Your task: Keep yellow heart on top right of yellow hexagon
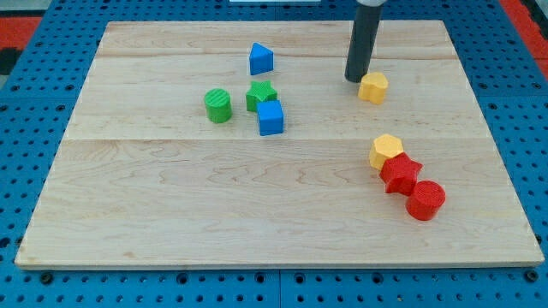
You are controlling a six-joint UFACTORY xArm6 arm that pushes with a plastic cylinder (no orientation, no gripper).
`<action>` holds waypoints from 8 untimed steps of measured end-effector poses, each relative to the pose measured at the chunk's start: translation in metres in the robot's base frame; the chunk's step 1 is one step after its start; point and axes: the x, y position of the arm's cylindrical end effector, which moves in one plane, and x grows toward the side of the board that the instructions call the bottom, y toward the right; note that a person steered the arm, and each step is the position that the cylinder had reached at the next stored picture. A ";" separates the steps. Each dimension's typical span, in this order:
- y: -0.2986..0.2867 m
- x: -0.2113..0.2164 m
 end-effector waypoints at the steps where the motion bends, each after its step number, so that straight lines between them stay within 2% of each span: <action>1: 0.000 0.035; 2: 0.001 -0.032; 3: 0.055 -0.018; 4: 0.001 0.022; 5: -0.029 0.043; 6: -0.006 0.047; 7: -0.021 0.002; 8: 0.020 0.015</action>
